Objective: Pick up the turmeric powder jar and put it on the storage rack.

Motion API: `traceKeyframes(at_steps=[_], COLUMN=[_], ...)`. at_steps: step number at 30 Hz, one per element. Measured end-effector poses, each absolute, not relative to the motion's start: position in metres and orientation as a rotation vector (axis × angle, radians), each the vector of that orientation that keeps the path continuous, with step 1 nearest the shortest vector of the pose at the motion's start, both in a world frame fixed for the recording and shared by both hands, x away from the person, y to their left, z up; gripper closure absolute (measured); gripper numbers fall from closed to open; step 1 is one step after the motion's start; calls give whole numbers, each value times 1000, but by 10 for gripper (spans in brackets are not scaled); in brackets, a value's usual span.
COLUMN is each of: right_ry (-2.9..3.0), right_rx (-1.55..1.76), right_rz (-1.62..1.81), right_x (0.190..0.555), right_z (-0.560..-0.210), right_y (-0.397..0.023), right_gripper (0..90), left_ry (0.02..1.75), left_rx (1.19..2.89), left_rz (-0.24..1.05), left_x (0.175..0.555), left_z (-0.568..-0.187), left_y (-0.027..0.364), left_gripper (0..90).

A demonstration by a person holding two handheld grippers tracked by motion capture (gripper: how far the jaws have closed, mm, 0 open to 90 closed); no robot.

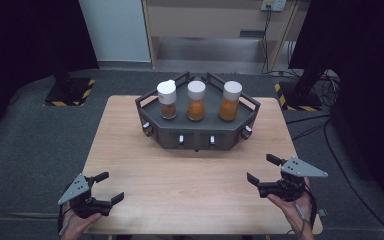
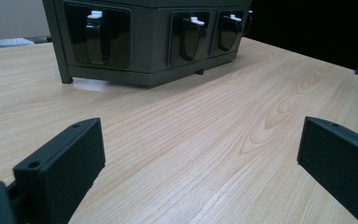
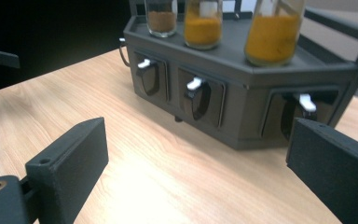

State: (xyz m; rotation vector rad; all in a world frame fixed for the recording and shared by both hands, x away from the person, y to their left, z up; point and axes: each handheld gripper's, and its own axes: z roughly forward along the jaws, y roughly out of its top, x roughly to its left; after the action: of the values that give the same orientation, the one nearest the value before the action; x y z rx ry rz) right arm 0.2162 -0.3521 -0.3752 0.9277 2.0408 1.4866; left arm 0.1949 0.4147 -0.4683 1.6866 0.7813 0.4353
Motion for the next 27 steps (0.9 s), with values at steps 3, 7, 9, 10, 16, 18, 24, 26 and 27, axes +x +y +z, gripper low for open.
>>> traceKeyframes(at_steps=[3,7,9,10,16,18,24,26,27], right_ry=[2038,2050,2069,2080,2098,2096,2092,2086,2084], right_rx=[956,975,983,987,1003,1002,993,978,974], right_rz=[1481,1448,1427,1416,1405,1403,1407,1408,1411], right_x=[212,207,206,206,205,205,204,203,203], right_z=[-384,-392,-396,-397,-408,-409,-414,-415,-415], right_y=[-354,-355,-355,-354,-353,-353,-352,-352,-352], right_gripper=[55,56,56,55,58,58,61,61,61], left_ry=[780,783,783,781,783,782,777,771,770], left_rx=[1691,1685,1688,1690,1687,1688,1686,1688,1689], left_rz=[436,437,437,436,437,438,439,437,437], left_x=[195,195,195,195,195,195,195,195,195], left_z=[-468,-468,-468,-468,-468,-468,-468,-468,-468], left_y=[414,415,414,414,414,414,415,415,414], left_gripper=[0,0,0,0,0,0,0,0,0])
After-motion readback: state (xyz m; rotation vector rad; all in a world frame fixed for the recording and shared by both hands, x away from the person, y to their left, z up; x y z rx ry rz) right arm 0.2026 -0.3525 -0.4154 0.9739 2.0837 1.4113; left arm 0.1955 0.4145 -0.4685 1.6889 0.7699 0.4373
